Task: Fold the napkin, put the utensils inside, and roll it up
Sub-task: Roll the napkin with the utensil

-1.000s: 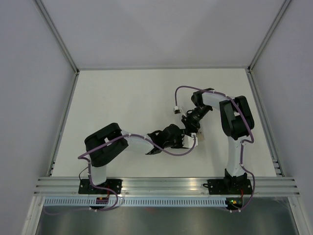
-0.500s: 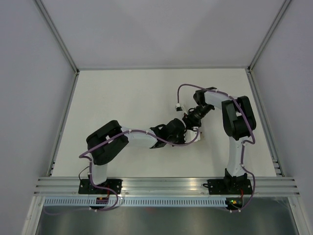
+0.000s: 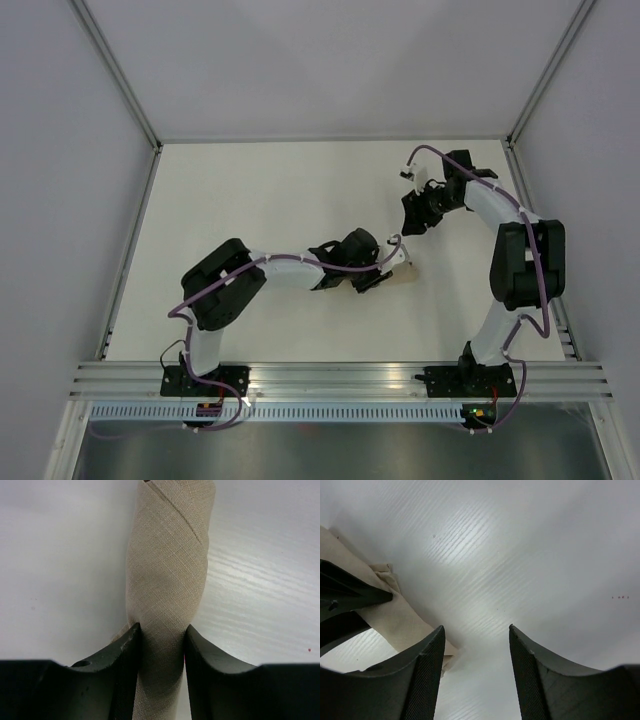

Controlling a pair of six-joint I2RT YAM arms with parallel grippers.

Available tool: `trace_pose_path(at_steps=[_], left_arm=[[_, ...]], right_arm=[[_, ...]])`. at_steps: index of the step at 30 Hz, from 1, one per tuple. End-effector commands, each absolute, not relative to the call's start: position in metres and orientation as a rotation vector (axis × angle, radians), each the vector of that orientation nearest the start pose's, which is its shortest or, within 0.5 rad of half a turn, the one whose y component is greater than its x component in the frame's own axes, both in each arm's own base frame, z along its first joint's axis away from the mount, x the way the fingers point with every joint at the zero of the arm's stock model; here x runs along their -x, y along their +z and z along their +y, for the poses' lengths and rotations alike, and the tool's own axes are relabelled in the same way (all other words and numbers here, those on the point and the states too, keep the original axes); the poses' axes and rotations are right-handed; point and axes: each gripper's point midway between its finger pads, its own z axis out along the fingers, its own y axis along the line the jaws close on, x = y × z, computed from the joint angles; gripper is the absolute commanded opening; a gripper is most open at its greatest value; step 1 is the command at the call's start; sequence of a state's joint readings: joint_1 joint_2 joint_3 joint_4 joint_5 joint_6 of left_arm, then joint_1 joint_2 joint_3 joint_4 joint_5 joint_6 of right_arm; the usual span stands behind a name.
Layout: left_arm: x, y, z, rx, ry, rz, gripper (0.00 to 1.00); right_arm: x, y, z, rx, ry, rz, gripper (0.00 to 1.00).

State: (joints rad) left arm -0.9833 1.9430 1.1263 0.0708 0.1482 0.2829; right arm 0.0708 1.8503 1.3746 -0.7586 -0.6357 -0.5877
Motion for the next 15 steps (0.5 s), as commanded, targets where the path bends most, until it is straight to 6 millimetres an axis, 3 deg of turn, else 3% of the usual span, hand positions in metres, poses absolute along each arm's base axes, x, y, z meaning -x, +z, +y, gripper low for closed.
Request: trace_pose_path(at_steps=[1, 8, 15], left_arm=[[-0.247, 0.002, -0.409, -1.356, -0.573, 2.091, 0.44], [-0.257, -0.011, -0.416, -1.099, -0.562, 2.277, 0.45], [-0.274, -0.015, -0.421, -0.802, -0.512, 2.392, 0.45]], right_arm=[[-0.373, 0.091, 0.100, 0.870, 0.593, 2.408, 0.59], [-0.338, 0.081, 0.079, 0.871, 0.468, 2.454, 0.59], [-0.326, 0.071, 0.065, 0.799, 0.448, 2.505, 0.56]])
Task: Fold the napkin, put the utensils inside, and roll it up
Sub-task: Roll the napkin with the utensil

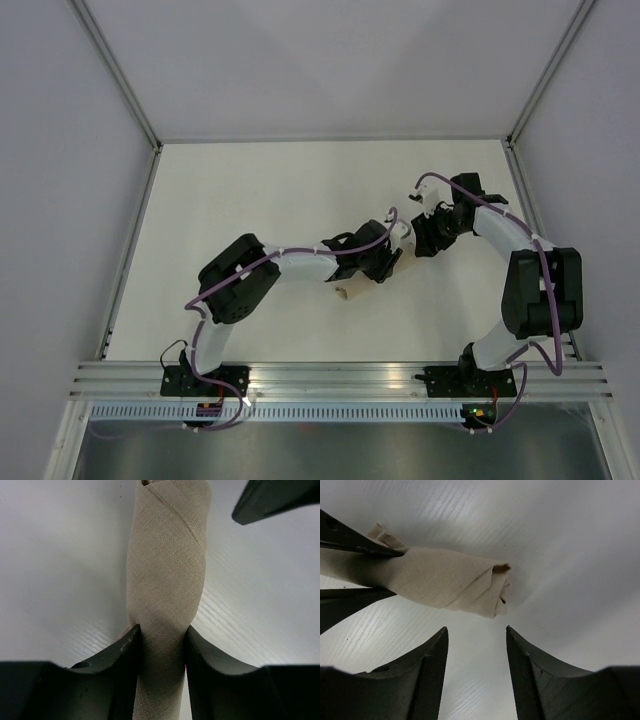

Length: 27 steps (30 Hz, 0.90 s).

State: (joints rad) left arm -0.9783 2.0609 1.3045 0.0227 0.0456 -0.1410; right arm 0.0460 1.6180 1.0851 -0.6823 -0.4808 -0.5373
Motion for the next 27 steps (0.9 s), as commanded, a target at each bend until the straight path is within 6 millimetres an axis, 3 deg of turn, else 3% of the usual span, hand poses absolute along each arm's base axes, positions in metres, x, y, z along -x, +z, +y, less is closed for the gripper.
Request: trace_pose_path(at_steps=[1, 10, 21, 27], left_arm=[[-0.275, -0.015, -0.421, -0.777, -0.509, 2.403, 0.45], [-0.296, -0.013, -0.432, -0.455, -0.458, 2.475, 0.48], [-0.319, -0.007, -0.446, -0.208, -0.430, 2.474, 0.51], [-0.331, -0.006, -0.443, -0.070, -0.388, 2.456, 0.54]], right_arm=[[-0.325, 0.069, 0.063, 0.804, 0.447, 2.515, 0.55], [-0.333, 0.048, 0.067, 0.797, 0.522, 2.595, 0.52], [-0.350, 0.020, 0.078, 0.785, 0.572, 2.670, 0.49], [-0.363, 0.013, 0.090, 0.794, 0.563, 2.682, 0.48]])
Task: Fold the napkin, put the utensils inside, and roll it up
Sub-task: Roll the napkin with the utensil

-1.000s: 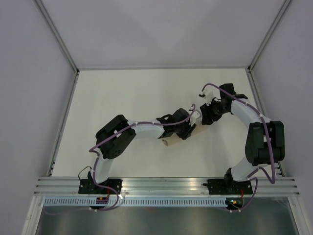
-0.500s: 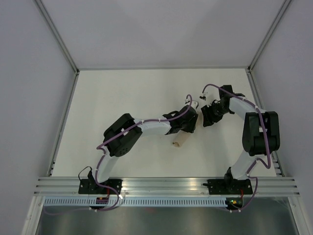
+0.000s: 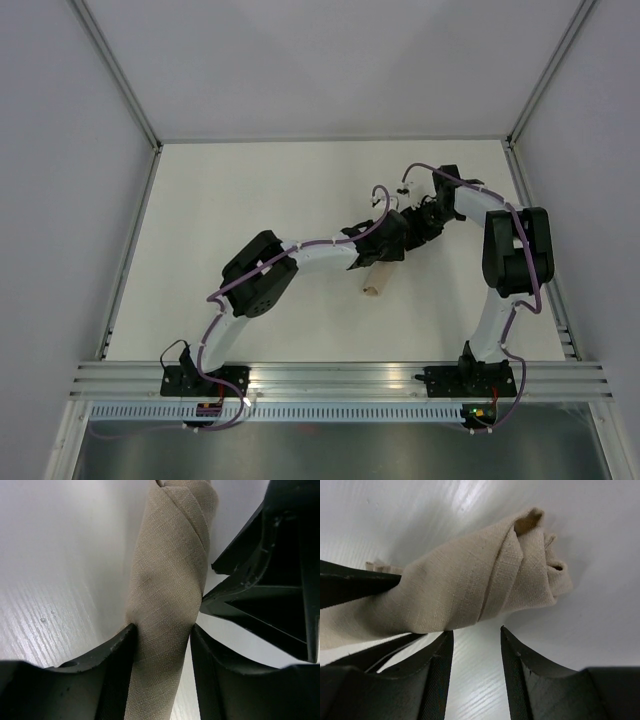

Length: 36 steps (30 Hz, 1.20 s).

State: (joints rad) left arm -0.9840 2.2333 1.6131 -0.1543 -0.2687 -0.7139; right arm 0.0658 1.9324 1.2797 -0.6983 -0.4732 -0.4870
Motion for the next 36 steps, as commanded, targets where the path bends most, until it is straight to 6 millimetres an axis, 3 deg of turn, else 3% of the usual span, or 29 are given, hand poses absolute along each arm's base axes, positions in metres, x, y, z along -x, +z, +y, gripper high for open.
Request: trace_pose_path(at_steps=[1, 9, 19, 36], left_arm=[[-0.333, -0.005, -0.444, -0.036, -0.391, 2.450, 0.55], [-0.345, 0.003, -0.453, 0.066, -0.434, 2.433, 0.63], [-0.359, 0.010, -0.448, 0.106, -0.481, 2.446, 0.64], [-0.358, 0.004, -0.445, 0.125, -0.642, 2.453, 0.40]], right_arm=[[-0.367, 0.011, 0.092, 0.800, 0.557, 2.683, 0.48], [-0.391, 0.006, 0.094, 0.774, 0.499, 2.691, 0.47], [-0.400, 0.001, 0.095, 0.756, 0.488, 2.691, 0.47], [-0.400, 0.006, 0.100, 0.765, 0.533, 2.668, 0.47]])
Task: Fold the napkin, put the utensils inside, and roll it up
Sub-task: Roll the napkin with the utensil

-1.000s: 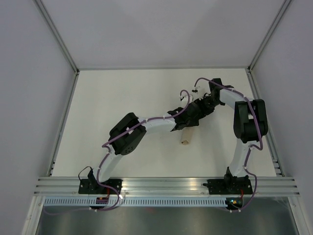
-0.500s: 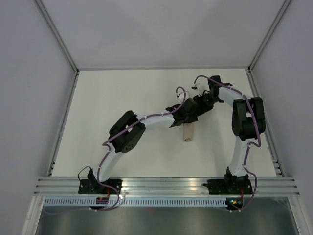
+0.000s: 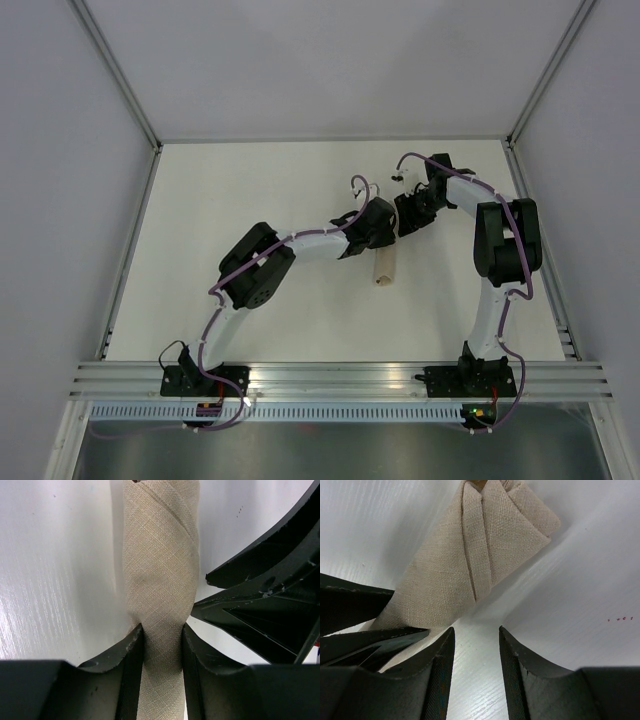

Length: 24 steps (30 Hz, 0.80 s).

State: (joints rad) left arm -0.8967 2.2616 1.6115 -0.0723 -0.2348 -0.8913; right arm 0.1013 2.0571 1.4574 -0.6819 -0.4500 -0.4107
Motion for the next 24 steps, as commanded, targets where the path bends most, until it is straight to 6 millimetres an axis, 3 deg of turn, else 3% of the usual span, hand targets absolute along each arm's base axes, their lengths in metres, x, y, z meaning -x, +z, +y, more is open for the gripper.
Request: trace_pose_path(at_steps=[1, 11, 17, 24], left_arm=[[-0.358, 0.004, -0.444, 0.135, -0.646, 2.454, 0.39], [-0.356, -0.001, -0.442, 0.232, -0.696, 2.453, 0.38], [-0.357, -0.006, -0.438, 0.272, -0.692, 2.466, 0.38], [-0.356, -0.010, -0.438, 0.286, -0.699, 2.478, 0.38]], right_arm=[[-0.400, 0.006, 0.101, 0.765, 0.537, 2.666, 0.47], [-0.398, 0.022, 0.110, 0.773, 0.609, 2.616, 0.49], [-0.409, 0.042, 0.113, 0.689, 0.667, 2.550, 0.54], [-0.416, 0.044, 0.119, 0.635, 0.790, 2.538, 0.61]])
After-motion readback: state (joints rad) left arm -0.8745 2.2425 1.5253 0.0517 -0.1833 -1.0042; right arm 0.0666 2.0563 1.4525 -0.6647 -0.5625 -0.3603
